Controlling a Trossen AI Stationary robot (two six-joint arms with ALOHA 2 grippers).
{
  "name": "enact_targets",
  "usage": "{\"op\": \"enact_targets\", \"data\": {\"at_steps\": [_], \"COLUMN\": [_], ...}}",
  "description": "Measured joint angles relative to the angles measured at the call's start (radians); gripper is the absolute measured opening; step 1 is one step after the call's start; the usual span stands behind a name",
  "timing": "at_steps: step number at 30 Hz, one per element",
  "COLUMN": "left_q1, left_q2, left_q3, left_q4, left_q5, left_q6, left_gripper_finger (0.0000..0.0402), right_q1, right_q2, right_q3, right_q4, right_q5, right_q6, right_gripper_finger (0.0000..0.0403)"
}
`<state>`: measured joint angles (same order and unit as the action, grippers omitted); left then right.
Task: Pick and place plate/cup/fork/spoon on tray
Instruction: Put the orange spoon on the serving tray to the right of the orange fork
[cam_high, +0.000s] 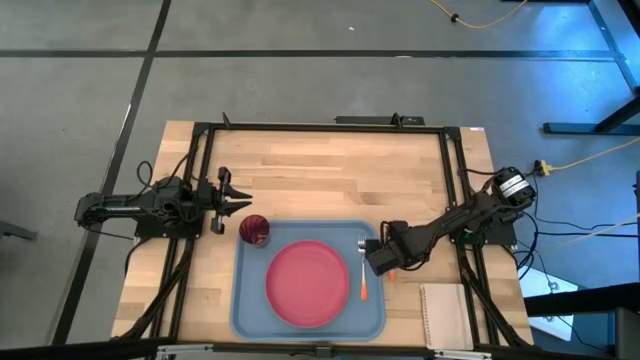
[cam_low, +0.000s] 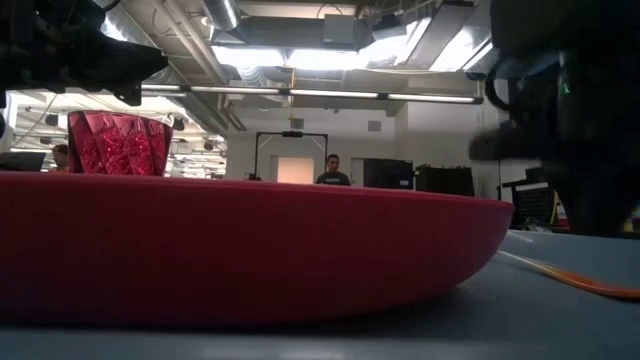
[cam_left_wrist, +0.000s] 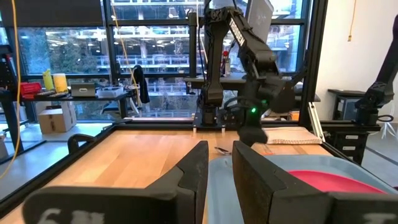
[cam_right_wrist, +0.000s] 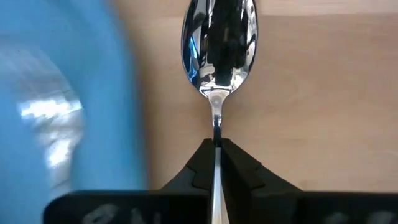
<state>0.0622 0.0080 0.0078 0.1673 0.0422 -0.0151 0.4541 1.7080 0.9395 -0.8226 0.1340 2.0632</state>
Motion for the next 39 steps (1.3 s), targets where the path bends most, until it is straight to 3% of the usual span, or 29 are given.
{"op": "enact_targets", "data": {"at_steps": [10,15,18,27,39], "left_q1": [0.000,0.000,0.000,0.000,0.000], "left_q2": [0.000,0.000,0.000,0.000,0.000], "left_q3": [0.000,0.000,0.000,0.000,0.000], "left_q4": [0.000,0.000,0.000,0.000,0.000], "left_q5": [0.000,0.000,0.000,0.000,0.000], "left_q6": [0.000,0.000,0.000,0.000,0.000], "left_gripper_finger": [0.0066,0.0066,0.0066,0.0066,0.0066], "right_q1": [0.016,0.011,-0.012,-0.043,0.004], "right_q2": [-0.012,-0.012,-0.007,0.053,0.065], "right_q3": [0.213,0.234,0.223,0.220,0.202], "right_q4": [-0.213,-0.053,0.047,0.071,0.088], "right_q5": [0.197,0.236,0.194,0.065,0.032], "right_q6": [-0.057,-0.173,-0.239,-0.201,-0.072], "right_gripper_finger": [0.0016,0.0017,0.0019,0.0020,0.0021]}}
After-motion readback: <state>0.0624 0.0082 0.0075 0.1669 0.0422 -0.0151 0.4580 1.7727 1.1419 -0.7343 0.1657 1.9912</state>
